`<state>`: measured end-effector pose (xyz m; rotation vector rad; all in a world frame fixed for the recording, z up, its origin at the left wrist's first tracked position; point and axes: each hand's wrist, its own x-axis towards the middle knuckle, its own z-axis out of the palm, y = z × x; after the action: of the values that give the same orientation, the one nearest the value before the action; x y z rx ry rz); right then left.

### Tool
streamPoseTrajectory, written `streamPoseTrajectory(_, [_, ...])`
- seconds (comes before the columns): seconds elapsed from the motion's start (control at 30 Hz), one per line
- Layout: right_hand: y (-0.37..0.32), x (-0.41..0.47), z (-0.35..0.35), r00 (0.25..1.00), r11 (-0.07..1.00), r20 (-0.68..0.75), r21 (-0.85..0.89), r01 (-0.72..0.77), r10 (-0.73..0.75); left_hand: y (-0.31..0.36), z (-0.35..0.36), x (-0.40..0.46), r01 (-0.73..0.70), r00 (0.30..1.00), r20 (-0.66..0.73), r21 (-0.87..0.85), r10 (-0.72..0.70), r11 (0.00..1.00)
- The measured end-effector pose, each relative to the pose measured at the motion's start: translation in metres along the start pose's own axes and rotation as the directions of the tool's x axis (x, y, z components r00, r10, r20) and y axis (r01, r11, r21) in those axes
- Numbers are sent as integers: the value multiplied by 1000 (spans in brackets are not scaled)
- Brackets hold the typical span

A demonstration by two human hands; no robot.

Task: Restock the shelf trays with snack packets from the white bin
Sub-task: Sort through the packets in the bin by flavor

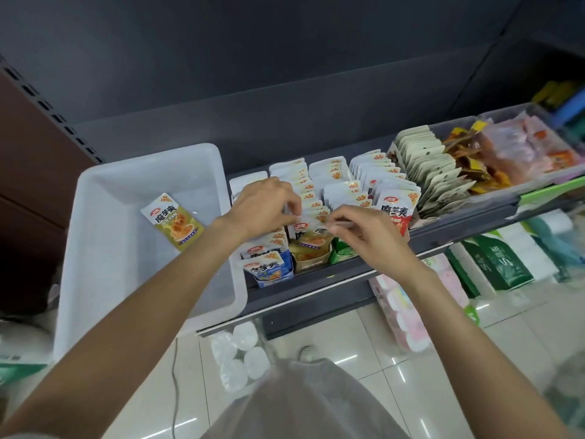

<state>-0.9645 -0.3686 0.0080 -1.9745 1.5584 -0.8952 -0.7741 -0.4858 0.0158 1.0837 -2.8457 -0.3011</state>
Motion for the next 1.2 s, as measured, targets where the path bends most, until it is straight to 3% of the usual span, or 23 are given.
streamPoseTrajectory(0.13, [-9, 25, -11, 989, 930, 50, -335, 150, -141, -4, 6, -3, 26, 1000, -10, -82, -27, 996])
streamPoseTrajectory(0.23, [-19, 31, -15, 976, 886, 102, -410, 215, -190, -5, 4, -3, 26, 1000, -11, -96, -27, 995])
streamPoseTrajectory(0.33, [-20, 23, -2, 962, 889, 230, -395, 231, -147, -6, 5, -3, 15, 1000, -22, -102, -17, 995])
streamPoseTrajectory(0.43, [-16, 19, 10, 966, 863, 229, -457, 217, -121, -7, 6, -5, 9, 1000, -26, -122, -13, 993])
streamPoseTrajectory(0.67, [-18, 37, 36, 985, 607, 170, -779, 157, -37, -11, 10, -6, 2, 999, -44, -190, -10, 982])
streamPoseTrajectory(0.77, [-19, 36, 35, 988, 699, 110, -699, 154, -107, -12, 9, -12, -11, 998, -61, -197, -1, 980])
streamPoseTrajectory(0.83, [-27, 35, 26, 991, 811, 40, -571, 128, -128, -15, 6, -24, -16, 981, -194, -236, -31, 972])
streamPoseTrajectory(0.9, [-43, 39, 17, 994, 918, -9, -385, 95, -107, -20, 2, -47, -13, 886, -438, -349, -151, 937])
streamPoseTrajectory(0.97, [-67, 49, 15, 994, 971, -32, -219, 93, -103, -30, 1, -79, -11, 700, -630, -481, -337, 876])
streamPoseTrajectory(1.0, [-80, 56, 18, 994, 982, -26, -158, 99, -104, -39, 3, -97, 8, 613, -660, -544, -434, 839])
streamPoseTrajectory(1.1, [-116, 93, 45, 985, 988, 75, 5, 155, -155, -78, 12, -145, 160, 461, -595, -675, -659, 721])
streamPoseTrajectory(1.2, [-135, 147, 104, 953, 992, 275, 54, 115, -125, -127, 29, -173, 397, 436, -395, -722, -809, 567])
